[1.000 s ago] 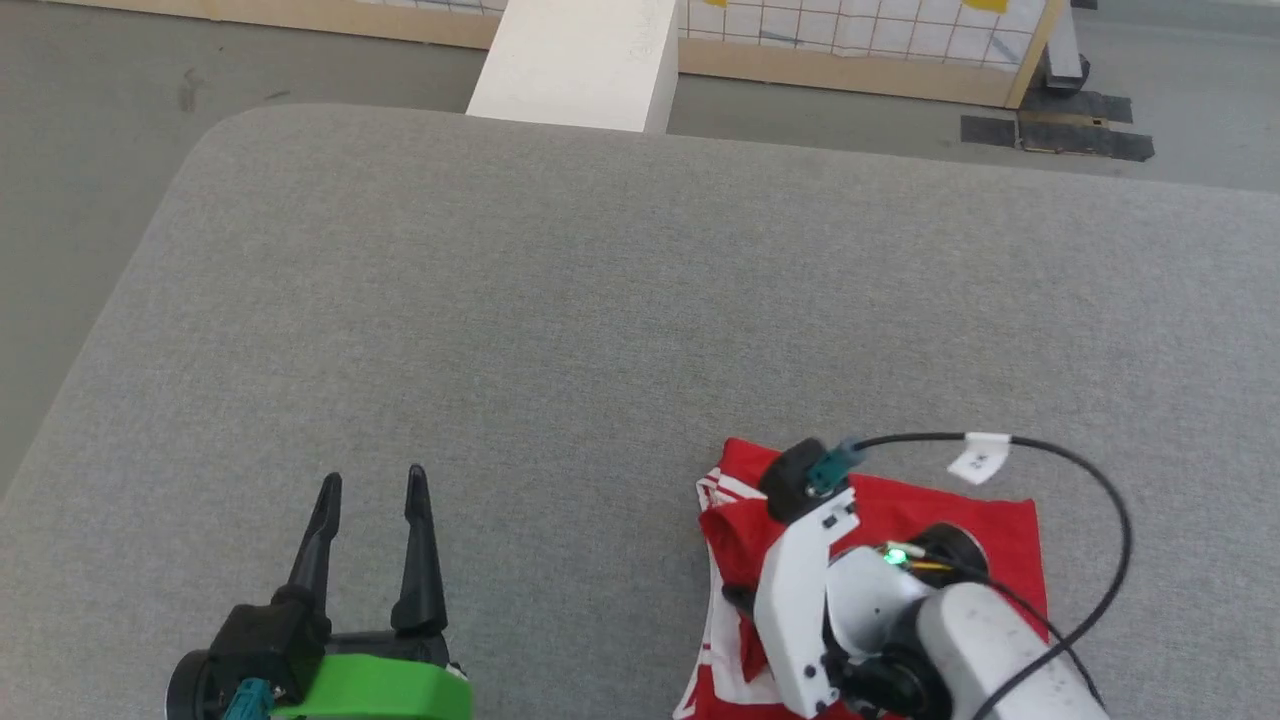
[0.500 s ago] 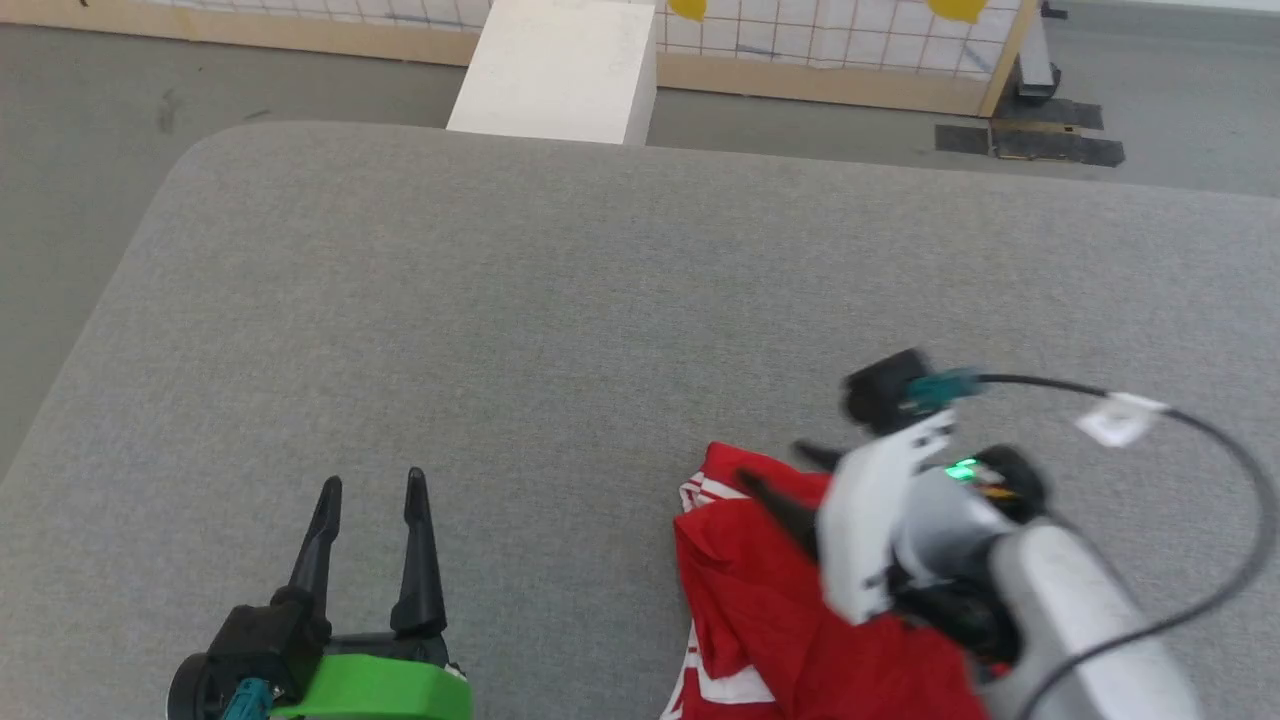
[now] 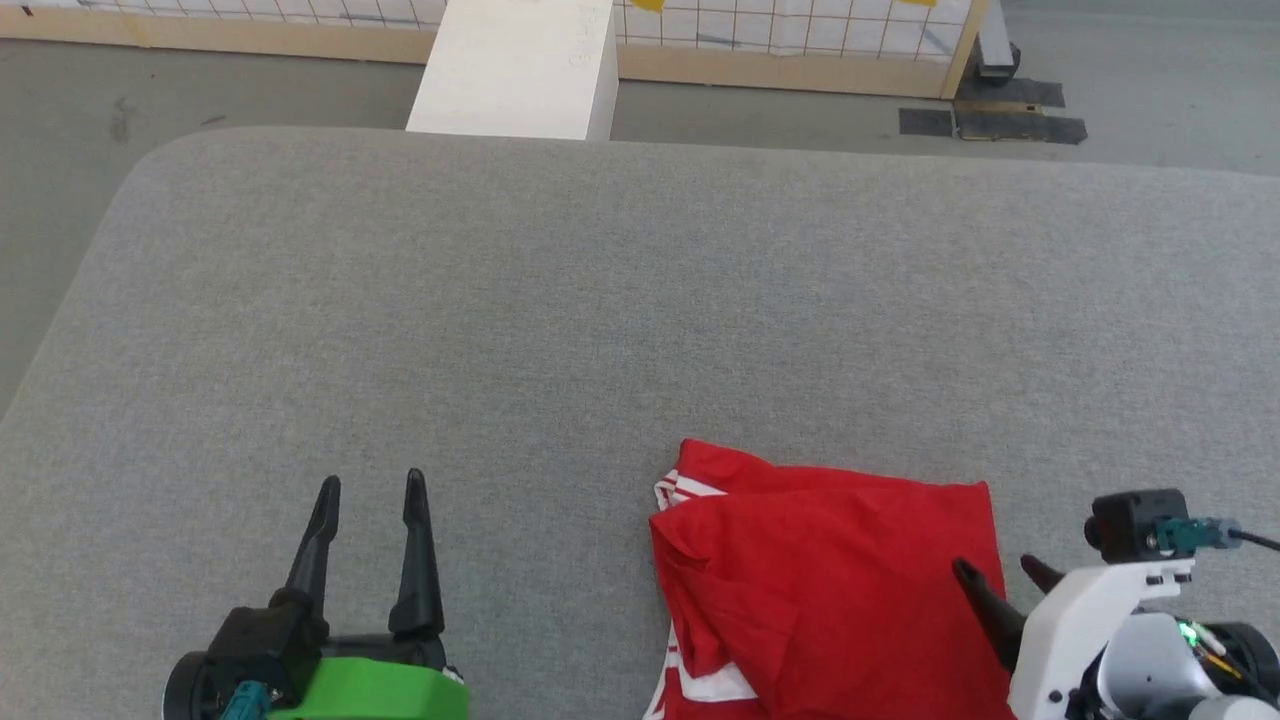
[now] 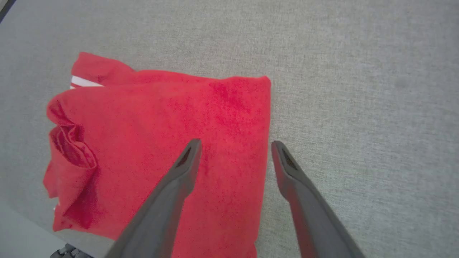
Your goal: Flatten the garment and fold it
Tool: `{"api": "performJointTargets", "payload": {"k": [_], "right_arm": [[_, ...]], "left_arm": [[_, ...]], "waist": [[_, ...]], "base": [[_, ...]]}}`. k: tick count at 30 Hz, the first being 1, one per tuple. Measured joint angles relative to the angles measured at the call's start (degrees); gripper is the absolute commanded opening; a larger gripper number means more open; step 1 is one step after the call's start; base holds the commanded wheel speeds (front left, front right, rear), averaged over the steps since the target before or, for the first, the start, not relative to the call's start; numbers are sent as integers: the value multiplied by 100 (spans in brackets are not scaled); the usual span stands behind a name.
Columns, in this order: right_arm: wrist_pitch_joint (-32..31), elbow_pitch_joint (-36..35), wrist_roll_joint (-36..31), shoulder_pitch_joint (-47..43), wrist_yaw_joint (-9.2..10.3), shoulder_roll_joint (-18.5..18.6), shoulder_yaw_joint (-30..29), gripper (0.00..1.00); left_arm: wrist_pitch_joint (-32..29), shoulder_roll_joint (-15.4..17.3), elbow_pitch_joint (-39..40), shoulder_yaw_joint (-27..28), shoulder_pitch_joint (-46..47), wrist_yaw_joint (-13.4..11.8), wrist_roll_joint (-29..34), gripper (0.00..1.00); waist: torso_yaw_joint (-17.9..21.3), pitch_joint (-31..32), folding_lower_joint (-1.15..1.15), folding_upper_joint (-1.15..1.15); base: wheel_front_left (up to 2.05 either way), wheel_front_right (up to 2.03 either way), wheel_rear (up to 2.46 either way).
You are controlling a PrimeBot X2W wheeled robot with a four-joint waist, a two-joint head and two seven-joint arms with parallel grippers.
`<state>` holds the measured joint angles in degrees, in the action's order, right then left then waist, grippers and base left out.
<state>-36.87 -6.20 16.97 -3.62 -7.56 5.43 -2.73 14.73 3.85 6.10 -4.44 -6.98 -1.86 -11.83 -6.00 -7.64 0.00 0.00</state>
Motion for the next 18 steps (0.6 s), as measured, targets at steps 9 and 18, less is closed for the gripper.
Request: {"api": "performJointTargets", "payload": {"k": [9, 18], "right_arm": [[118, 831, -266, -36, -1, -190, -321, 100], [216, 1326, 178, 194, 0, -230, -226, 0]], "left_arm": [[0, 1, -21, -23, 20, 80, 79, 100], [0, 34, -12, -40, 21, 81, 274, 100]], "waist": [[-167, -56, 0, 0], [-191, 64, 0, 0]], "base": [[0, 0, 0], [0, 0, 0]]}}
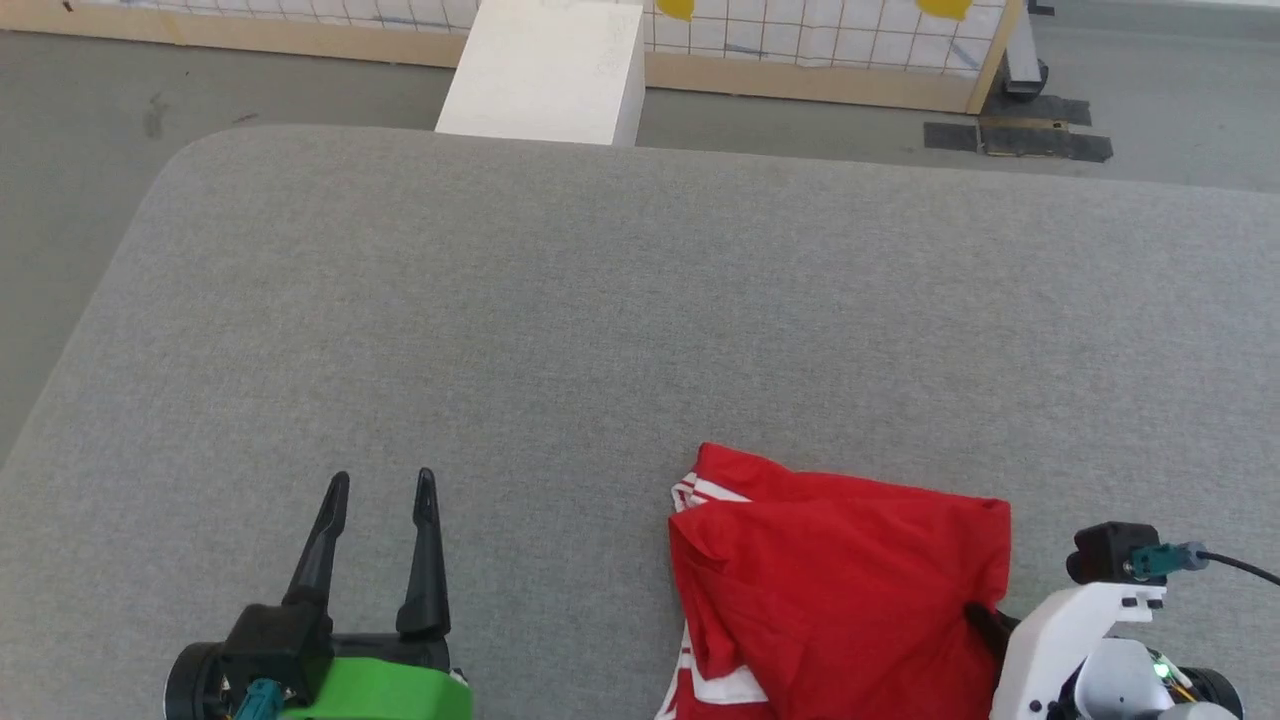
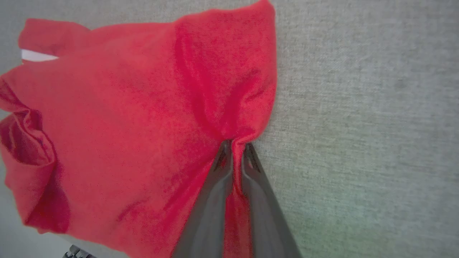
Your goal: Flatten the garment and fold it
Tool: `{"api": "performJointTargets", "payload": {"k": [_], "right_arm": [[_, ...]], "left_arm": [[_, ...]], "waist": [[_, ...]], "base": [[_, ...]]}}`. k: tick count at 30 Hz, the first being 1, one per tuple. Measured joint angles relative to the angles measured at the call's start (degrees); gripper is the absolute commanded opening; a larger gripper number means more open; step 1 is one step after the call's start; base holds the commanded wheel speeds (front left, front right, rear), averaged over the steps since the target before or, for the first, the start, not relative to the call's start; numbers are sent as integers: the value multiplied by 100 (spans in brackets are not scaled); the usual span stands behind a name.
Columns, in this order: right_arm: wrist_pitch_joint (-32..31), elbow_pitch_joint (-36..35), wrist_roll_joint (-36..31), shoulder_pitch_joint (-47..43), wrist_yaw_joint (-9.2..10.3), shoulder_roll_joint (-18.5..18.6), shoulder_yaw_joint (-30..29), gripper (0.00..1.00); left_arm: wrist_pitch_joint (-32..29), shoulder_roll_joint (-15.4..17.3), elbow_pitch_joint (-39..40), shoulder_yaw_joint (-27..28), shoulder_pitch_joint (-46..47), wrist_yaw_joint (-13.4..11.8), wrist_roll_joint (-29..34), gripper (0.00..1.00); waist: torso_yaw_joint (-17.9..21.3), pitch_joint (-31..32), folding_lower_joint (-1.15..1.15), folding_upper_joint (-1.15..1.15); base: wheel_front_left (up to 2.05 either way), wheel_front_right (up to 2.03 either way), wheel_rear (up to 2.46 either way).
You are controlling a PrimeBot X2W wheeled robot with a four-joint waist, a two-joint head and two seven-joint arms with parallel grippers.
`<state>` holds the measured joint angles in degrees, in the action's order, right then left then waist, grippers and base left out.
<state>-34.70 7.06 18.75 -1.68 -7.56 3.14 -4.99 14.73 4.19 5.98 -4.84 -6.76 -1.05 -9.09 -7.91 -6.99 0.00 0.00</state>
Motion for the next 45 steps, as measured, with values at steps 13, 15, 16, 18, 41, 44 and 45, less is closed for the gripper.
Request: {"api": "performJointTargets", "payload": {"k": [13, 15, 16, 18, 41, 44, 45], "right_arm": [[288, 345, -151, 742, 0, -31, 69, 0], [294, 376, -236, 954, 0, -30, 15, 0], [294, 400, -265, 1073, 0, -25, -27, 0], [289, 436, -319, 1280, 0, 40, -54, 0], [145, 795, -891, 3439, 0, 2479, -436, 0], [197, 918, -918, 3610, 0, 2724, -534, 0], [237, 957, -927, 3665, 0, 2793, -590, 0]], "left_arm": [[-7, 129, 142, 12, 3, -31, 46, 100], [-30, 130, 174, -2, 11, -53, 53, 100], [-37, 130, 191, -18, 14, -58, 58, 100], [-54, 149, 220, -18, 30, -57, 58, 100], [-393, 536, 837, -137, 1156, -110, 469, 100], [-432, 624, 953, -143, 1239, -110, 536, 100], [-443, 664, 993, -144, 1278, -110, 588, 100]], "waist": [[553, 77, 0, 0], [672, 55, 0, 0], [739, 40, 0, 0], [863, 6, 0, 0], [1948, -1433, 0, 0], [2002, -1646, 0, 0], [2014, -1723, 1, 0]], "base": [[0, 0, 0], [0, 0, 0], [0, 0, 0], [0, 0, 0], [0, 0, 0], [0, 0, 0], [0, 0, 0]]}}
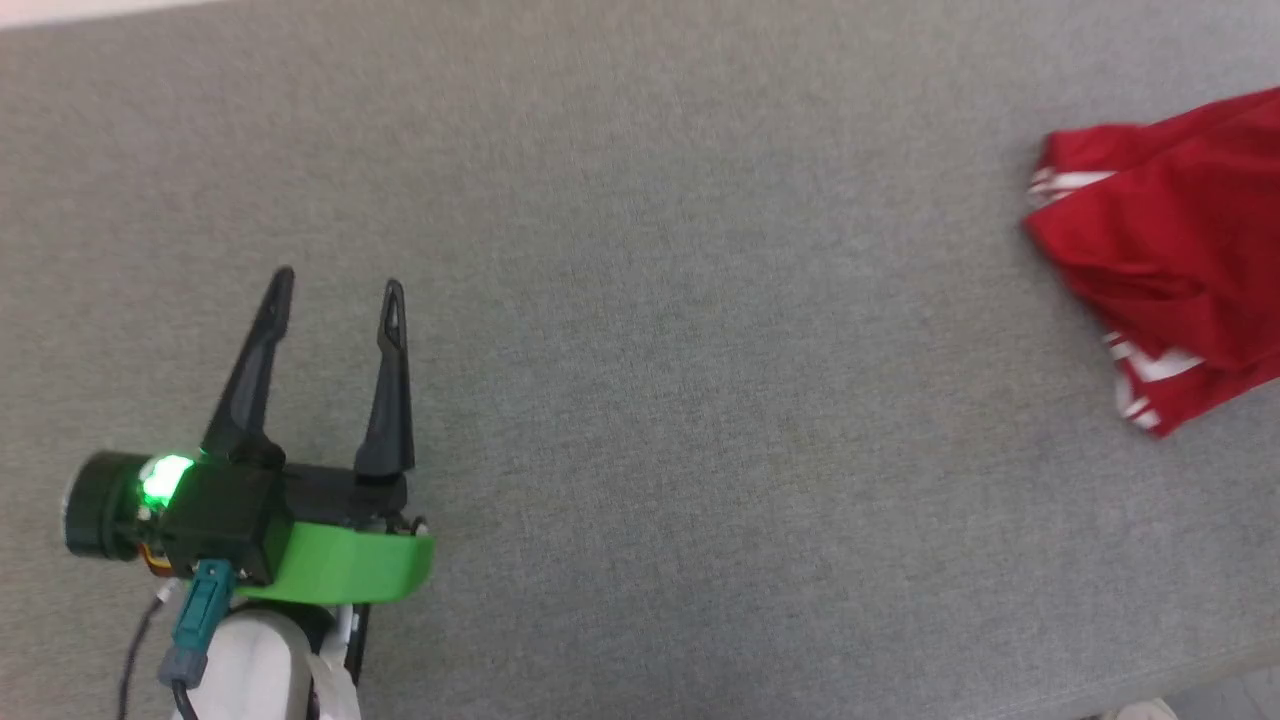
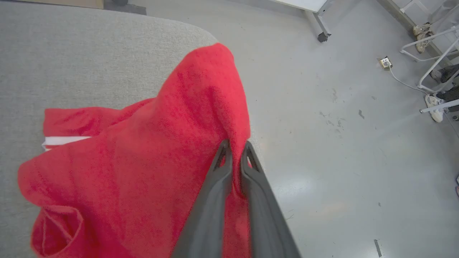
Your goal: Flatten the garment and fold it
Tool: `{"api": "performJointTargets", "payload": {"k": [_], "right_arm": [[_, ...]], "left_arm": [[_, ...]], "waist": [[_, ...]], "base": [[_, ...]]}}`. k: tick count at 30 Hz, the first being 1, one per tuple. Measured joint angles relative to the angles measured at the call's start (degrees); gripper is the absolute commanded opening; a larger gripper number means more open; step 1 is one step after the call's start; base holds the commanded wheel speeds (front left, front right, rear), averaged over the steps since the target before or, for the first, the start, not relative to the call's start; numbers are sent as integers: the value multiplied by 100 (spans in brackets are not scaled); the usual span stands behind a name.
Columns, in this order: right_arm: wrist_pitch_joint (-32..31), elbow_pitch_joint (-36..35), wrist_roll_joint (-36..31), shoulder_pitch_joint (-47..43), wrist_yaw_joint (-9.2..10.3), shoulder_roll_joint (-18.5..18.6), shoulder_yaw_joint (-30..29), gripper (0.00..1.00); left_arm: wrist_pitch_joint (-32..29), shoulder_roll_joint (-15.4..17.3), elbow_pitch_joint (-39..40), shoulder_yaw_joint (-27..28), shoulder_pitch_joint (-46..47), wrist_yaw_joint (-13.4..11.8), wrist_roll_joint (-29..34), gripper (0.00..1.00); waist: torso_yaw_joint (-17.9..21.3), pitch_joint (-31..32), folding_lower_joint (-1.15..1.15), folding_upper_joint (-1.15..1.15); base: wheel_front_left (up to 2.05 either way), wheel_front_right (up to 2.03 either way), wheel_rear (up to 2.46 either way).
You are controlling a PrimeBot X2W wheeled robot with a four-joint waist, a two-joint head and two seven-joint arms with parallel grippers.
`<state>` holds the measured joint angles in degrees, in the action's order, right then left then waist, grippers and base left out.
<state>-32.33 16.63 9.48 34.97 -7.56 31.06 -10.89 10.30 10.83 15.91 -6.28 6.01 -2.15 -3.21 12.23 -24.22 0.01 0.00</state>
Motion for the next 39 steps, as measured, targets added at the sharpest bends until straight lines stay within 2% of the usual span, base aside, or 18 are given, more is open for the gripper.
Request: {"api": "performJointTargets", "payload": {"k": [7, 16, 17, 19, 20, 31, 39], "right_arm": [[409, 401, -141, 298, -1, 430, -219, 0], [872, 1105, -469, 393, -1, 364, -461, 0], [916, 1156, -502, 396, -1, 357, -487, 6], [987, 1233, -577, 409, -1, 352, -537, 57], [1032, 1265, -623, 417, -1, 347, -563, 100], [1114, 1257, -730, 439, -1, 188, -681, 100], [971, 358, -386, -540, 0, -449, -812, 100]], "left_arm": [[-11, 153, 218, -76, 285, -1, 255, 100], [254, 257, 485, -224, 469, -14, 504, 100], [291, 241, 505, -190, 467, -64, 489, 100], [298, 254, 504, -174, 467, -102, 538, 100], [300, 249, 494, -174, 466, -120, 535, 100], [400, 104, 126, -176, 331, -327, 396, 100], [425, -9, -134, -53, -220, -355, -2, 100]], "waist": [[5, -511, 0, 0], [-121, -957, 0, 0], [-143, -973, 0, 0], [-176, -986, 0, 0], [-188, -978, 0, 0], [-248, -439, 0, 0], [-354, 363, -1, 0]], "base": [[0, 0, 0], [0, 0, 0], [0, 0, 0], [0, 0, 0], [0, 0, 0], [0, 0, 0], [0, 0, 0]]}}
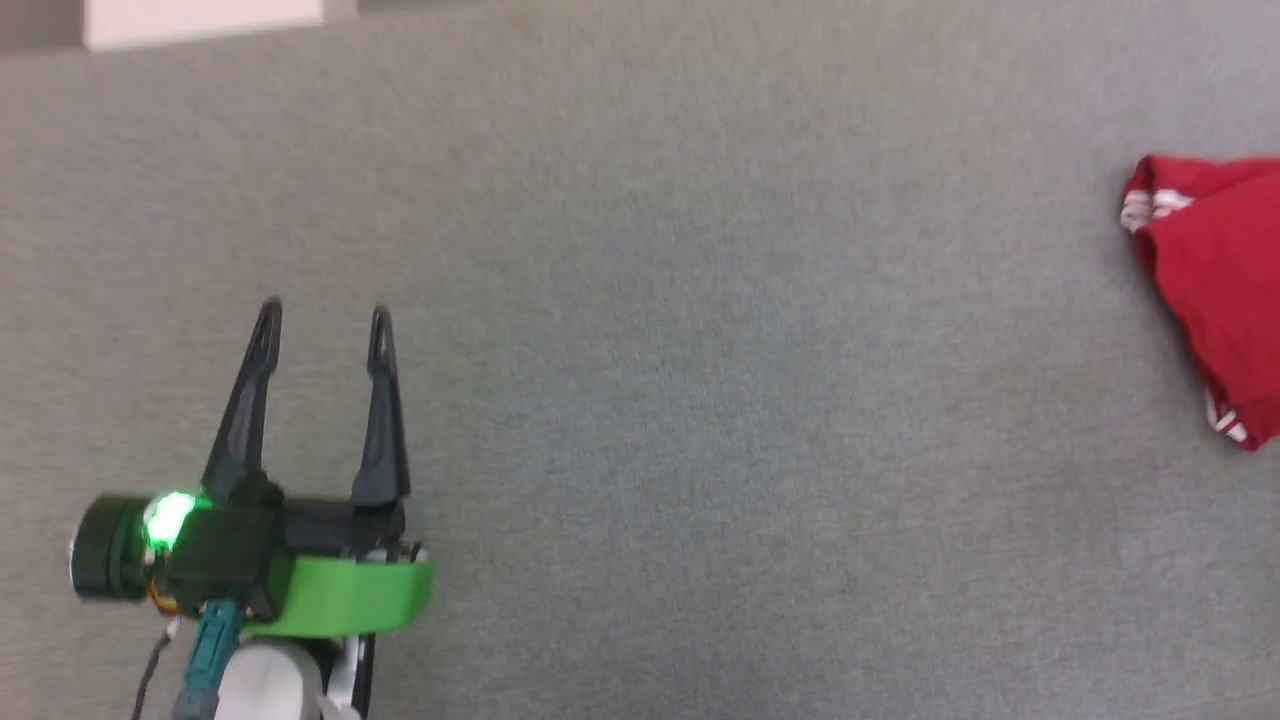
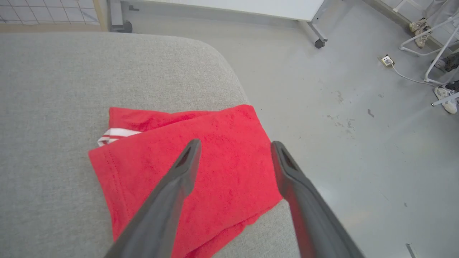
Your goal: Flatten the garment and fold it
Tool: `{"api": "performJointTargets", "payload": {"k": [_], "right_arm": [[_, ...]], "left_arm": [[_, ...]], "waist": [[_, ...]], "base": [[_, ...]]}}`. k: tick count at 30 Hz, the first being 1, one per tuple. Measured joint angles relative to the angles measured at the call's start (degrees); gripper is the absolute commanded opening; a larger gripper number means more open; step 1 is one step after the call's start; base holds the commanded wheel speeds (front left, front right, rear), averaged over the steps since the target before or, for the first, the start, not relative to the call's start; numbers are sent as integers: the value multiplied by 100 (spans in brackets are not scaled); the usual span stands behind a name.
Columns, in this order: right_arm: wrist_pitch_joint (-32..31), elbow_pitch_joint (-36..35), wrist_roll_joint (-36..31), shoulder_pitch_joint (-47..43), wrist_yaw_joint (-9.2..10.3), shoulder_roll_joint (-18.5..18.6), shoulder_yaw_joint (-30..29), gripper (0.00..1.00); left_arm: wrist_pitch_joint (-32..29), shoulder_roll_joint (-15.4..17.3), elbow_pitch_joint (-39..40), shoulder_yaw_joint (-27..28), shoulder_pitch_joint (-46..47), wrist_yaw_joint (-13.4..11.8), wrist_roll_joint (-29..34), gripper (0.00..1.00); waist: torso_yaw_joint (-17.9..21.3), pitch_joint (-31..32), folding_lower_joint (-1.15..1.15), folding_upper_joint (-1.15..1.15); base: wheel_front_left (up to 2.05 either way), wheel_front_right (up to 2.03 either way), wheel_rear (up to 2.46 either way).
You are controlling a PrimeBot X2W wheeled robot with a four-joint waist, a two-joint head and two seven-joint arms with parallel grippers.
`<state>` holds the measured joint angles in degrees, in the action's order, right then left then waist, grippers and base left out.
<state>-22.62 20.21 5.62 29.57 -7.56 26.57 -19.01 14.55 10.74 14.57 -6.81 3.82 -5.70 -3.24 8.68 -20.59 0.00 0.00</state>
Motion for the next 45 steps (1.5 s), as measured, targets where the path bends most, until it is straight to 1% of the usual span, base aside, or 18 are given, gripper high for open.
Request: {"api": "performJointTargets", "payload": {"k": [3, 5, 7, 9, 10, 13, 16, 18, 20, 24, 29, 33, 42, 43, 45], "right_arm": [[0, -469, 176, -497, 0, -277, 40, 100], [108, -844, 320, -816, 0, -515, 104, 100], [312, -1244, 457, -1089, 0, -772, 190, 100], [521, -1562, 476, -1329, 0, -931, 269, 100], [780, -1837, 474, -1579, 0, -1090, 287, 100], [1037, -2104, 424, -1923, 0, -1386, 321, 100], [1328, -2276, 205, -2263, 0, -1662, 398, 100], [1536, -2370, -5, -2466, 0, -1779, 465, 100], [1729, -2458, -188, -2709, 0, -1971, 489, 100], [1913, -2526, -386, -3138, -1, -2230, 483, 100], [2152, -2527, -347, -3592, 0, -2356, 481, 100], [2370, -2254, -240, -3786, 0, -2359, 679, 100], [2520, -1930, -183, -3788, 0, -2365, 750, 100], [2517, -1920, -185, -3788, 0, -2365, 750, 0], [2516, -1920, -186, -3788, 0, -2365, 750, 0]], "left_arm": [[0, -41, -108, 68, -235, -9, -208, 100], [2, -92, -186, 126, -392, -32, -310, 100], [16, -145, -272, 183, -521, -45, -380, 100], [16, -162, -352, 181, -581, -44, -446, 100], [18, -199, -455, 157, -616, -42, -519, 100], [16, -237, -626, 90, -688, -12, -611, 100], [16, -259, -753, 77, -808, 10, -643, 100], [16, -265, -814, 78, -905, 8, -644, 100], [18, -268, -859, 79, -1042, 8, -645, 100], [18, -267, -935, 59, -1266, 25, -692, 100], [18, -269, -1063, 4, -1413, 113, -826, 100], [16, -277, -1270, -103, -1432, 199, -849, 100], [16, -328, -1668, -249, -1419, 303, -890, 100], [13, -328, -1681, -260, -1419, 311, -891, 0], [8, -328, -1682, -271, -1419, 311, -891, 0]], "waist": [[-56, 327, 0, 0], [-101, 553, 0, 0], [-151, 764, 0, 0], [-204, 935, 0, 0], [-277, 1101, 0, 0], [-396, 1303, 0, 0], [-514, 1494, 0, 0], [-582, 1623, 0, 0], [-652, 1768, 0, 0], [-786, 2013, 0, 0], [-980, 2208, 0, 0], [-1124, 2273, 0, 0], [-1200, 2228, -1, 0], [-1199, 2226, 0, 0], [-1199, 2226, 0, 0]], "base": [[0, 0, 0], [0, 0, 0], [0, 0, 0], [0, 0, 0], [0, 0, 0], [0, 0, 0], [0, 0, 0], [0, 0, 0], [0, 0, 0], [0, 0, 0], [0, 0, 0], [0, 0, 0], [0, 0, 0], [0, 0, 0], [0, 0, 0]]}}
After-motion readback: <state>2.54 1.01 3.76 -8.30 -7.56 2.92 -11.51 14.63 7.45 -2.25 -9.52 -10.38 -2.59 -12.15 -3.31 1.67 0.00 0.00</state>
